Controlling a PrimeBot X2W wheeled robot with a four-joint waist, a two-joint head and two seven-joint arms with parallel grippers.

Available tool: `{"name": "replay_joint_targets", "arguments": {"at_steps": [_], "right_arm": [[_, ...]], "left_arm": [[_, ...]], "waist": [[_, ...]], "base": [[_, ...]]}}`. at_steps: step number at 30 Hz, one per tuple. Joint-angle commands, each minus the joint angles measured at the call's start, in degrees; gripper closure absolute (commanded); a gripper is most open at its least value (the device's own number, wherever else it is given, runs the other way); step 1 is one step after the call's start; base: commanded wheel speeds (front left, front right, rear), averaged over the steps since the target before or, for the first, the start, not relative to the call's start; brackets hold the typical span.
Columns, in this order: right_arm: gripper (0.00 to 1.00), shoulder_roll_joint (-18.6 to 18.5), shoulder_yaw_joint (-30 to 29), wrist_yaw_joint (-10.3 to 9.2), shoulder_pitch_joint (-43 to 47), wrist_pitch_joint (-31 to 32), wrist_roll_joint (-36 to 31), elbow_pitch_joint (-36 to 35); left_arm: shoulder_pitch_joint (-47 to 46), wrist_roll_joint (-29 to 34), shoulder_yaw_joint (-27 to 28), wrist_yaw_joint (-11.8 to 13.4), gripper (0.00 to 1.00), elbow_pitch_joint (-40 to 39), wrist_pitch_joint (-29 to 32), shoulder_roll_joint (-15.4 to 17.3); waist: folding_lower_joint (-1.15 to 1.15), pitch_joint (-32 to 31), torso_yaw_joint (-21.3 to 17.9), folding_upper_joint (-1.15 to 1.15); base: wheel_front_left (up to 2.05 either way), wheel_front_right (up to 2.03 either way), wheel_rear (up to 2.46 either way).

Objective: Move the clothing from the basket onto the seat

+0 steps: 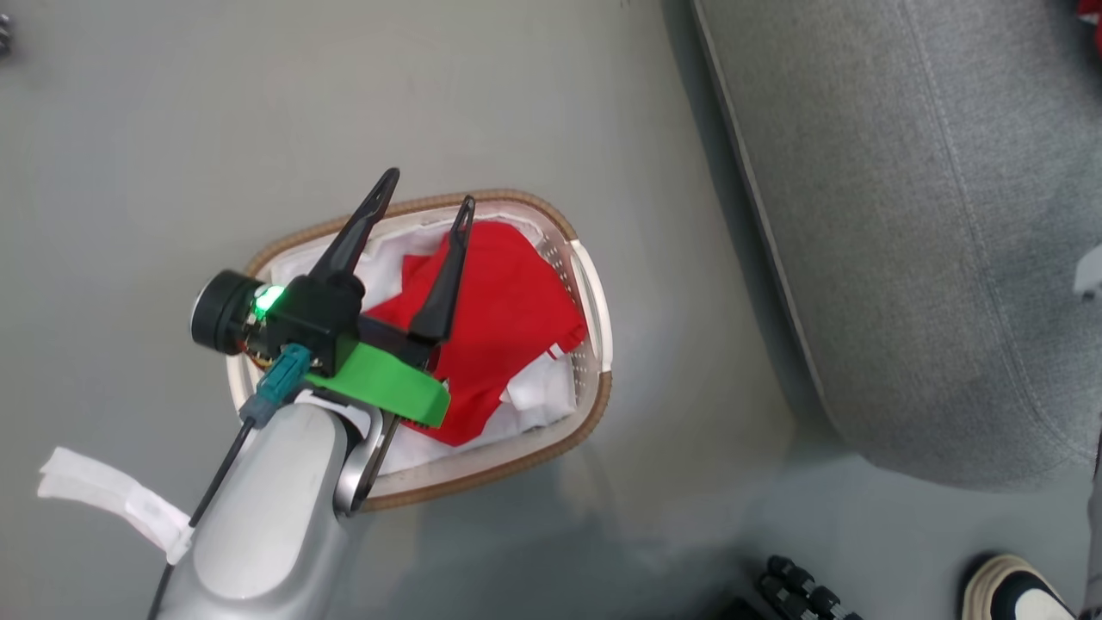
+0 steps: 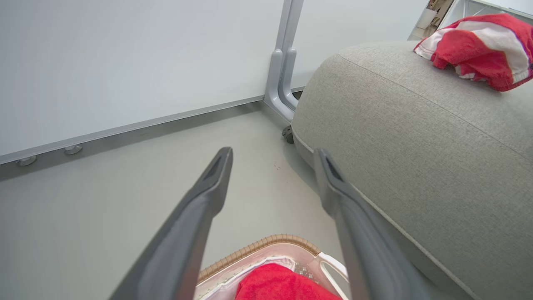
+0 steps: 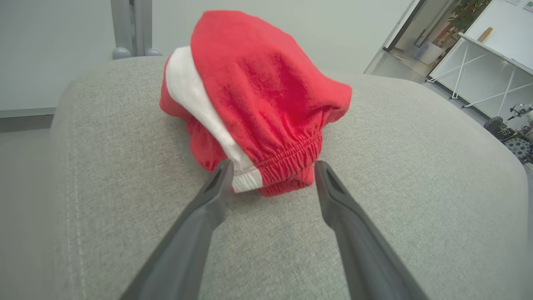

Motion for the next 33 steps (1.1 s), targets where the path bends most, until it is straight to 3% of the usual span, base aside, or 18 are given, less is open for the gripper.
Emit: {"name": "replay_joint_targets", "arguments": {"at_steps": [1,5,11,24,33], "right_arm": [[0.0,0.5,-0.2,-0.08,2.2,-0.1,0.8,-1.1],[0.0,2.4,0.2,-0.08,7.7,-0.1,1.8,-3.4],[0.0,4.4,7.5,-0.08,13.5,-0.1,2.8,-5.7],[0.0,6.6,24.8,-0.08,14.3,-0.1,8.4,-10.6],[0.0,7.1,30.4,-0.08,18.5,-0.1,10.8,-11.9]], "left_arm": [[1.4,0.2,0.8,-0.1,0.0,0.4,0.0,-0.5],[3.9,0.3,3.3,-0.1,0.0,0.9,0.0,-1.6],[8.5,1.5,8.7,-0.1,0.0,1.6,0.0,-3.1],[13.6,5.4,21.3,1.2,0.0,2.2,0.0,-5.7],[17.6,7.0,25.8,1.8,0.0,0.7,0.0,-6.1]], "waist": [[0.0,-3.2,1.4,0.0],[0.0,-6.9,3.0,0.0],[0.0,-11.9,5.5,0.0],[0.0,-17.2,11.8,0.0],[0.0,-21.5,14.6,0.0]], "base": [[0.0,0.0,0.0],[0.0,0.0,0.0],[0.0,0.0,0.0],[0.0,0.0,0.0],[0.0,0.0,0.0]]}}
